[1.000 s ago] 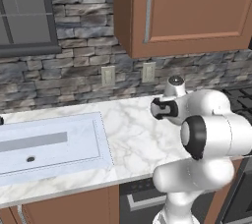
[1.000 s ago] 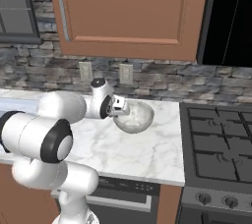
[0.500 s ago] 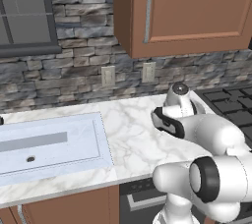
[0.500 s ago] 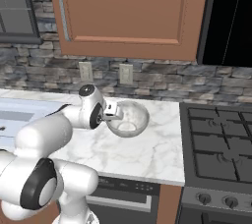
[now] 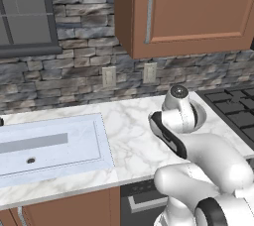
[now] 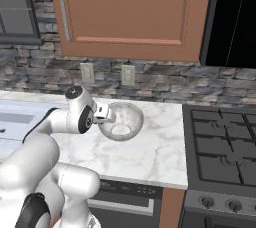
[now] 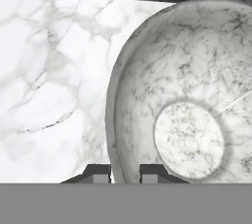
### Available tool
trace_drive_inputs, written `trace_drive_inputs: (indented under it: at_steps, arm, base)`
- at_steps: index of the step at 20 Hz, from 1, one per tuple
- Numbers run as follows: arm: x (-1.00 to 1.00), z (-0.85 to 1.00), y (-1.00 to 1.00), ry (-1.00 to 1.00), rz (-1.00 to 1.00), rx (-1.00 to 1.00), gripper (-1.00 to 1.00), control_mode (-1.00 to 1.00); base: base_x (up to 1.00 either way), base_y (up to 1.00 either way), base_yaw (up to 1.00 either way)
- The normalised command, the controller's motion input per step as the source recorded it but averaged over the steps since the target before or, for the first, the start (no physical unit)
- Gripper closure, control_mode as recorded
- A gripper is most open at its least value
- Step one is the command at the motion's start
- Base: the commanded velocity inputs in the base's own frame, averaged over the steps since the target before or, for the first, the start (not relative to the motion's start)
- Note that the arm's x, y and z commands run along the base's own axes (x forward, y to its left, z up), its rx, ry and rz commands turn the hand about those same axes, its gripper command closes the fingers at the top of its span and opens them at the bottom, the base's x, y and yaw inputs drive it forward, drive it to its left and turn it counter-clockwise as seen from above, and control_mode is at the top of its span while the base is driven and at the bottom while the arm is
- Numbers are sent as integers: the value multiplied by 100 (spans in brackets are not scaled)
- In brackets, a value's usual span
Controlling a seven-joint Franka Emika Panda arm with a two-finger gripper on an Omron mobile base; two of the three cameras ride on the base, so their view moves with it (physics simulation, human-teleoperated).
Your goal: Pick the cup and bowl from the counter and place them on the counter next to the sink.
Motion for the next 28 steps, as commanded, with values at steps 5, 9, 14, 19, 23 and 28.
trace_drive_inputs:
  at_steps: [5, 9, 14, 19, 23, 28]
  arm:
    - [-34, 27, 17, 2, 0, 0, 100, -100]
    - [-22, 7, 13, 9, 0, 0, 100, -100]
    - [-8, 0, 19, 12, 2, 0, 100, -100]
    - [-4, 1, 38, 10, 5, 0, 100, -100]
    - [-14, 3, 47, 13, 7, 0, 100, -100]
    - [-20, 3, 47, 13, 8, 0, 100, -100]
  base:
    - [0, 0, 0]
    - [0, 0, 0]
    - [0, 0, 0]
    - [0, 0, 0]
    - [0, 0, 0]
    - [0, 0, 0]
